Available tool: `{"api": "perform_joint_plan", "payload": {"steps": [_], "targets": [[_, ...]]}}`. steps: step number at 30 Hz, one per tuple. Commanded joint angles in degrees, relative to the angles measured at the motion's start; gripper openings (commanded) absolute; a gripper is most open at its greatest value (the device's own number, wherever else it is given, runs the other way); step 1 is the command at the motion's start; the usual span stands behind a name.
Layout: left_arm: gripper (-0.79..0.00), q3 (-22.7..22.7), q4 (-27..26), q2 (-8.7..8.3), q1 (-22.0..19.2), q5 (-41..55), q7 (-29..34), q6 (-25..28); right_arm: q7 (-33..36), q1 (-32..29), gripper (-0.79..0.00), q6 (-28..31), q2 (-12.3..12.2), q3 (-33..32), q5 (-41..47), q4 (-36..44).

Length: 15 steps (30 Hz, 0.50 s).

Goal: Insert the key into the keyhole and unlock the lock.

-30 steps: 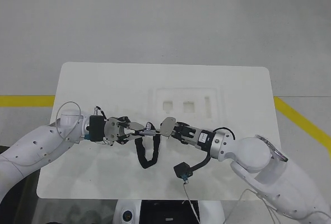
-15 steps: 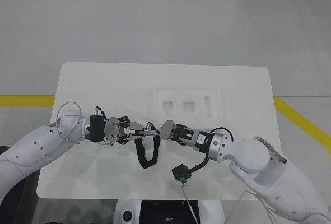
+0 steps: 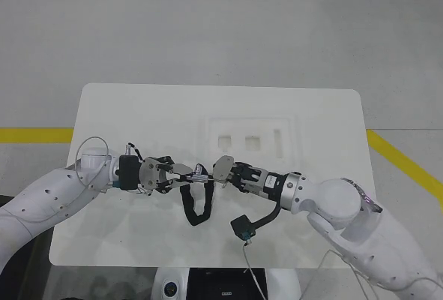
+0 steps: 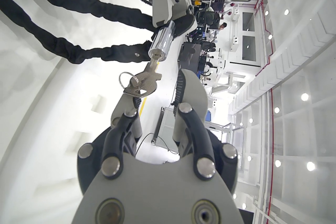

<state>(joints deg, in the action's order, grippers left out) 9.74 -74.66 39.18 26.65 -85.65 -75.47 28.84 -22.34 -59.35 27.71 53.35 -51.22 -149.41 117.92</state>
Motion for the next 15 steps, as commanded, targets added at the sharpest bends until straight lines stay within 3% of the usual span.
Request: {"api": "perform_joint_plan", "payload": {"steps": [1, 4, 9, 15], "targets": [[-0.785, 0.00, 0.03, -0.04, 0.00, -0.06, -0.16, -0.17, 0.43, -0.33, -0.419, 0.09, -0.04, -0.31, -0.52, 0.22], [-0.785, 0.00, 0.05, -0.12, -0.02, -0.05, -0.25, -0.26, -0.56, -0.87, -0.425, -0.51, -0.21, -0.61, -1.89, 0.95], [-0.785, 0.00, -0.04, -0.22, 0.02, 0.11, -0.34, -0.35, -2.19, -1.86, -0.505, -1.68, -0.39, -0.28, -4.70, 2.39], [-0.785, 0.00, -0.13, -0.31, 0.04, -0.01, -0.52, -0.53, -2.37, -2.02, -0.496, -1.67, -0.19, 0.13, -5.62, 2.39]]}}
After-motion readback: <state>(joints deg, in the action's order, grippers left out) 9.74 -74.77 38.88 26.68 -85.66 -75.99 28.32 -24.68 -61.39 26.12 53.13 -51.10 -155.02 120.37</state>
